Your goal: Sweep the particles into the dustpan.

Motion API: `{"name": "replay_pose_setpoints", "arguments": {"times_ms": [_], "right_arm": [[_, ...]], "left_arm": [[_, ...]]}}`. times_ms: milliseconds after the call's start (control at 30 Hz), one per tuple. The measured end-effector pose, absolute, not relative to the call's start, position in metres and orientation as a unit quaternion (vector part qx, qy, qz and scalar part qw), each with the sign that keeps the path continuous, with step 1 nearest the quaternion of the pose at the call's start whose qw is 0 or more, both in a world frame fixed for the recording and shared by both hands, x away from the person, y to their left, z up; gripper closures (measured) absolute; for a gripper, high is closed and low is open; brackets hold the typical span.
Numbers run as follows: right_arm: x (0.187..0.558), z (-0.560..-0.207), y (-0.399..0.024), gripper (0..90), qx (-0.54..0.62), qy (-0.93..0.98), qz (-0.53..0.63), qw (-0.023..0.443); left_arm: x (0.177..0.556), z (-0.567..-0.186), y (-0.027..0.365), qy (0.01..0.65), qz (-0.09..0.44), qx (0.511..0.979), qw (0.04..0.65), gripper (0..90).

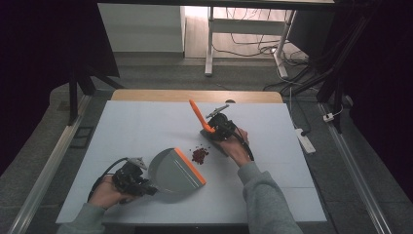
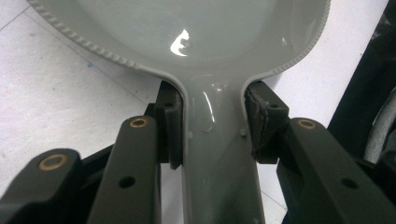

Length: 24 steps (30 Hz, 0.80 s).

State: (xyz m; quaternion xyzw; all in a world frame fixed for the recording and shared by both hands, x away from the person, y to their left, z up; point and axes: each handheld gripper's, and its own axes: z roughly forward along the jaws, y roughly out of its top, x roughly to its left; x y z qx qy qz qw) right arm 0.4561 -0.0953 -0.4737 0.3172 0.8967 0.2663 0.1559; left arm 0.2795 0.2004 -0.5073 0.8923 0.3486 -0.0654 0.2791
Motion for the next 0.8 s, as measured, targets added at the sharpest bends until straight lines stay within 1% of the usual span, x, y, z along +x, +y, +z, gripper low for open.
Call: {"name": "replay_pose_setpoints", "arguments": {"times_ms": [467, 800], "right_arm": [[0.454, -0.476, -0.081, 71.1, 0.295, 0.910, 0.247, 0.152], [0.445, -0.476, -0.073, 71.2, 0.267, 0.922, 0.239, 0.146]], "left_arm": [[0.280, -0.507, 0.199, 0.349, -0.066, 0.892, 0.279, 61.7], [0.280, -0.507, 0.199, 0.349, -0.066, 0.893, 0.278, 61.7]]}}
